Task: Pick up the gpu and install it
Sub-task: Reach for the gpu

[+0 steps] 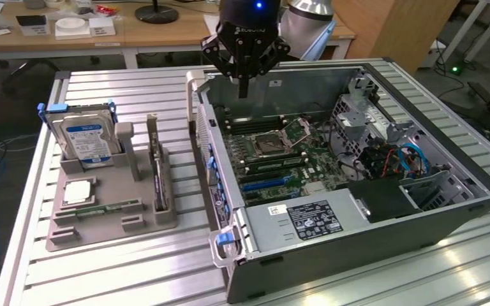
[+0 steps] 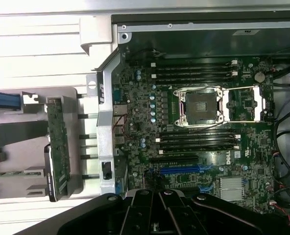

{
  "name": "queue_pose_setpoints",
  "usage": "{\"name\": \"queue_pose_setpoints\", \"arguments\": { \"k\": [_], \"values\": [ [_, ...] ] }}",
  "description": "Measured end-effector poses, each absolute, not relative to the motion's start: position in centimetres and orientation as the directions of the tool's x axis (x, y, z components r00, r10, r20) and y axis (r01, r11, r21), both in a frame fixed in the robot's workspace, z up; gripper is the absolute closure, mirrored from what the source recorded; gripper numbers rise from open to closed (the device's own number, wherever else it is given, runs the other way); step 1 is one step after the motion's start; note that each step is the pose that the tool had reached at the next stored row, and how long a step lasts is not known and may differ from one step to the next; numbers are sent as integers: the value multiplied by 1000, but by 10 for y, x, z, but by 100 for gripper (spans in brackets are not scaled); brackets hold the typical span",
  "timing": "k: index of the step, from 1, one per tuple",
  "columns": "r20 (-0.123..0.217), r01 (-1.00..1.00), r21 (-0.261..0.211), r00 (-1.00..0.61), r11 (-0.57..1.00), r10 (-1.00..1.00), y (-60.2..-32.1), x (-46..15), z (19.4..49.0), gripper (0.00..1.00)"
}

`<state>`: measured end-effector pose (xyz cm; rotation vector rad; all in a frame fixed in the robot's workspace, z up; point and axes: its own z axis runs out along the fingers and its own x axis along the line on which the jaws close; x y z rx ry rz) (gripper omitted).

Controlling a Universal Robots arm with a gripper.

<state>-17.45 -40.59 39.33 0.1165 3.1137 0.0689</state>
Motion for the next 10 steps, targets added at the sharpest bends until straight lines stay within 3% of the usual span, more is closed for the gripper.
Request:
{"name": "queue_pose_setpoints", "arguments": {
  "k": [10],
  "values": [
    [-23, 74, 45, -997, 996, 75, -406, -180, 393, 89]
  ]
}}
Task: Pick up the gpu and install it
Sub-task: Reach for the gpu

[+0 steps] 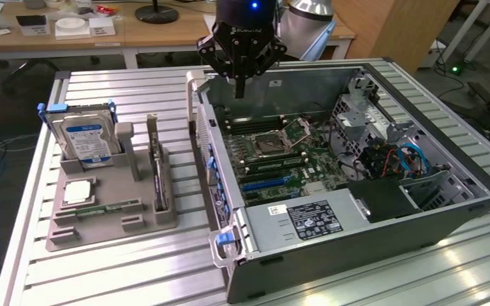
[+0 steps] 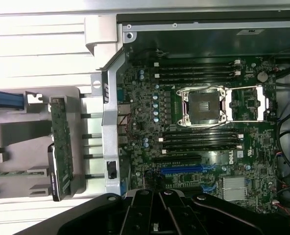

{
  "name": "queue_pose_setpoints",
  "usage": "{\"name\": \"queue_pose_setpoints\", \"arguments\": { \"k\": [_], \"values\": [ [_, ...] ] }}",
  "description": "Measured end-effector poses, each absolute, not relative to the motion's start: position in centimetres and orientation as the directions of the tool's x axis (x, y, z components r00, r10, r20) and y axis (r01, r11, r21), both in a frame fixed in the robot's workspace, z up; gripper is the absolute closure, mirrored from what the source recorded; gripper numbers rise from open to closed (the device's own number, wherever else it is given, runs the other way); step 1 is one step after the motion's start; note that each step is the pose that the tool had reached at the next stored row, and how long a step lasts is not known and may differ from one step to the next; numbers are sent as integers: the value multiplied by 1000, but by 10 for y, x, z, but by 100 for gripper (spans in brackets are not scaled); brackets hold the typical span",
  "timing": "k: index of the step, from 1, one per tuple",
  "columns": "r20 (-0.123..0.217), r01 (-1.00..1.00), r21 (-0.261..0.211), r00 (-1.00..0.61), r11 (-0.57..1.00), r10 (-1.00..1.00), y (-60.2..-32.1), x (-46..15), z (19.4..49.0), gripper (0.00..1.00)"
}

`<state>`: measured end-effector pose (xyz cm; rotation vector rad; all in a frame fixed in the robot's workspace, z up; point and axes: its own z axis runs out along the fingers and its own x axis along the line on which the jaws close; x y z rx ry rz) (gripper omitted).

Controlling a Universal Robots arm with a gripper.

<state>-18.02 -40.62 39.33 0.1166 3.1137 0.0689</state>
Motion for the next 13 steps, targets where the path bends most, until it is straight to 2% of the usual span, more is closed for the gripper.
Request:
{"name": "queue_pose_setpoints", "arguments": {
  "k": [13],
  "values": [
    [-23, 74, 45, -997, 996, 75, -407, -186, 393, 89]
  ]
}}
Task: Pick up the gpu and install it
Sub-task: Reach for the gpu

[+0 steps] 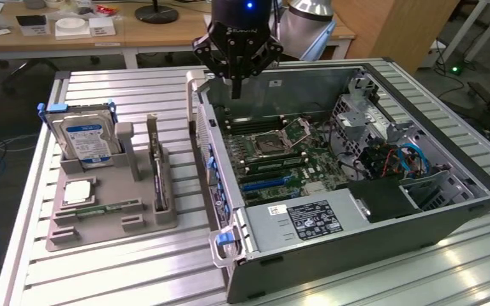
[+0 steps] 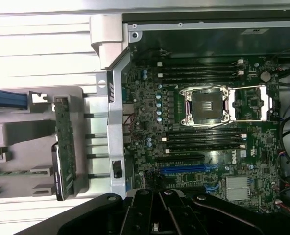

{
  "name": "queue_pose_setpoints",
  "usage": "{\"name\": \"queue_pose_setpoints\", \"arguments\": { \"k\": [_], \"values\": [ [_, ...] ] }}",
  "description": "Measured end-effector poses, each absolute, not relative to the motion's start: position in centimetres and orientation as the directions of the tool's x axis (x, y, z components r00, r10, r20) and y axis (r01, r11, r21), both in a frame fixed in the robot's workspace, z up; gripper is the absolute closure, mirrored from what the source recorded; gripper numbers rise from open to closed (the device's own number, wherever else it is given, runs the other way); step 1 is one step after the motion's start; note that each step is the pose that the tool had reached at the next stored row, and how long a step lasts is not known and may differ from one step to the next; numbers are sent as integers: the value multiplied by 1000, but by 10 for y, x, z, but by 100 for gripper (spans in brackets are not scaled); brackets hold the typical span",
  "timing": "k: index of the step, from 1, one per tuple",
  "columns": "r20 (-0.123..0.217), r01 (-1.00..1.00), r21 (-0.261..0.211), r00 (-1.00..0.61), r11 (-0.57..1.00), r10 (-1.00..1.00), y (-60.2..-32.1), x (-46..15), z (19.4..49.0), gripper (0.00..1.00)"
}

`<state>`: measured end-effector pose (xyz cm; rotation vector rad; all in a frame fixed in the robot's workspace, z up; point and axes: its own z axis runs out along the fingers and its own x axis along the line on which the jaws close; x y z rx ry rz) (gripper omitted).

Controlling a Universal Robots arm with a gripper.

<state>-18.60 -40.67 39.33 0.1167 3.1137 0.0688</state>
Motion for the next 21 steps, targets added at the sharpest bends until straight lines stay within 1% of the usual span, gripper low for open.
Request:
{"name": "queue_pose_setpoints", "arguments": {
  "k": [21],
  "values": [
    [-23, 74, 45, -997, 996, 75, -407, -194, 393, 89]
  ]
}}
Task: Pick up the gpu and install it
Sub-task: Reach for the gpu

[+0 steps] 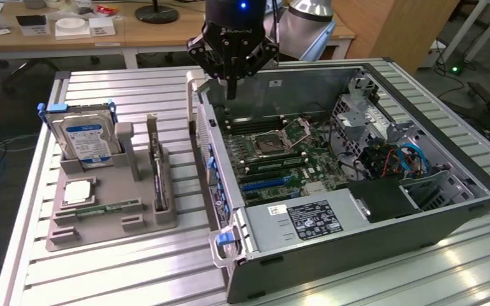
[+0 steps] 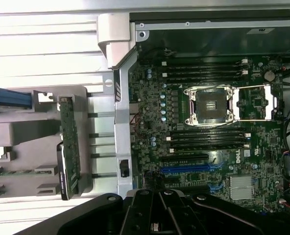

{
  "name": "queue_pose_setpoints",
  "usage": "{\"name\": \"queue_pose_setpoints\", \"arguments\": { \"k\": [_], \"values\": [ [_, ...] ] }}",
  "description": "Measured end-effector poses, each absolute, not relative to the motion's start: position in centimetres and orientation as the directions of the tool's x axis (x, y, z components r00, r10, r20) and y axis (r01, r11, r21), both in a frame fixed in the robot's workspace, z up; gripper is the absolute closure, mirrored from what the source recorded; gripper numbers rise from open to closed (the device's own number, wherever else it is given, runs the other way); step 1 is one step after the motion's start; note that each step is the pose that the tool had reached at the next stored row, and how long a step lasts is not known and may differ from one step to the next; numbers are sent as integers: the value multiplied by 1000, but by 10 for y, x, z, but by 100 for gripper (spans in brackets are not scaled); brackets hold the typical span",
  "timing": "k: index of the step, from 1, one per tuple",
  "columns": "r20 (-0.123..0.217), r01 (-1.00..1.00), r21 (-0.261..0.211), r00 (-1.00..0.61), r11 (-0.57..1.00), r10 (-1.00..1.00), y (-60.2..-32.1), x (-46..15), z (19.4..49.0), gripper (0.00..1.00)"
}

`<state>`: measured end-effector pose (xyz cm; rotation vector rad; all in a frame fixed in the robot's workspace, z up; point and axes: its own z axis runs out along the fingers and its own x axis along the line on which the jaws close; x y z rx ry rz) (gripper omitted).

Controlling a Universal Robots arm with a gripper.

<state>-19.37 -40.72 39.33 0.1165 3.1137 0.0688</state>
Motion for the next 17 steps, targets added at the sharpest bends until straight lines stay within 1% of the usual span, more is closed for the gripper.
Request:
{"name": "queue_pose_setpoints", "arguments": {
  "k": [17],
  "values": [
    [-23, 74, 45, -997, 996, 75, -409, -200, 393, 89]
  ]
}}
